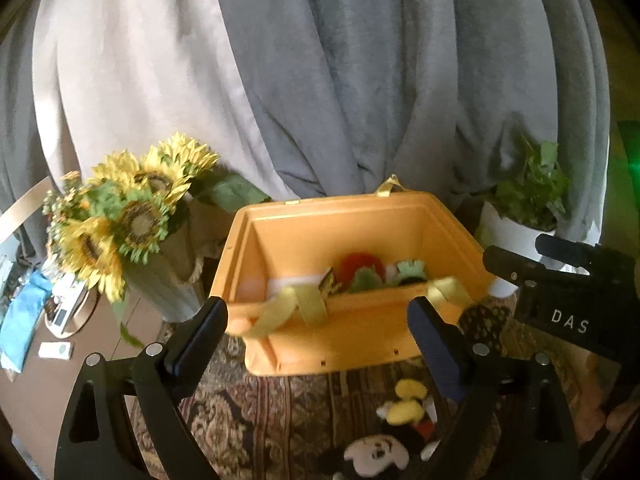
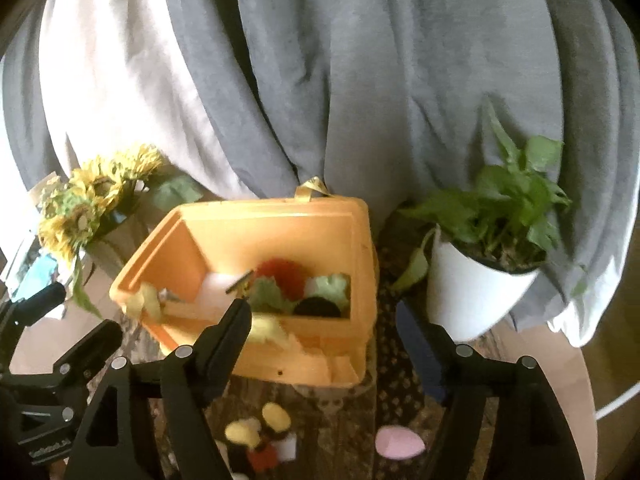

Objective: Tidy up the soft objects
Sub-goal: 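Lift both open tools out of the crate and back over the rug, then move left tool to the Mickey plush while right tool reaches the pink sponge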

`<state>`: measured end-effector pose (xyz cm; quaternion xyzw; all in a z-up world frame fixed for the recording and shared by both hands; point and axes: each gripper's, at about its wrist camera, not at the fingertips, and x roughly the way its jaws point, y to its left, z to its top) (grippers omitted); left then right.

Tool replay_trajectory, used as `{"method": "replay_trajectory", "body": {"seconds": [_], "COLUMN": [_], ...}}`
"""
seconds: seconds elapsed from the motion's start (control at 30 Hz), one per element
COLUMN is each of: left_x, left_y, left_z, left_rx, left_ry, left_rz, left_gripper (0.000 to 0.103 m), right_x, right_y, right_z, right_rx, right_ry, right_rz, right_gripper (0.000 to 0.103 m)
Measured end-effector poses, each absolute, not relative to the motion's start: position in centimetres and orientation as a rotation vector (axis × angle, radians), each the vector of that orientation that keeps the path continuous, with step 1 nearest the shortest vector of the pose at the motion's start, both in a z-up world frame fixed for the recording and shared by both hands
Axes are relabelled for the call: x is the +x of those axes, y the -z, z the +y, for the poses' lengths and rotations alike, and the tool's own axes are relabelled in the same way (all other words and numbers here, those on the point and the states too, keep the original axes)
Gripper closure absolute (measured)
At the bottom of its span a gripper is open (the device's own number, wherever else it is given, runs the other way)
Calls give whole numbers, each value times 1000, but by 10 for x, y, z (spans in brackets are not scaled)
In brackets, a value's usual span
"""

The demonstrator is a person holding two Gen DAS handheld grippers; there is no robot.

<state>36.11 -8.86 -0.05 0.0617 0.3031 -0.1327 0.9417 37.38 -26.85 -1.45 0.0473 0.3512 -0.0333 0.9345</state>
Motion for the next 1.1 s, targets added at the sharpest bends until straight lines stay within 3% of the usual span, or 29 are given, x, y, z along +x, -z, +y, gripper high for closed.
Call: {"method": "replay_trajectory", "body": {"seconds": [0.6,1.1], "left_x": [278,253], "left_y": [32,79], "left_z": [-87,-98], "left_rx": [102,151], "left_ry": [264,262], "left_rz": [683,767], "left_gripper": [10,10], "right_x": [286,257], "right_y": [35,87], "right_z": [-277,-286], "right_rx": [92,124], "right_ry": [149,197], "right_rz": [729,842], "right_gripper": [27,27]}}
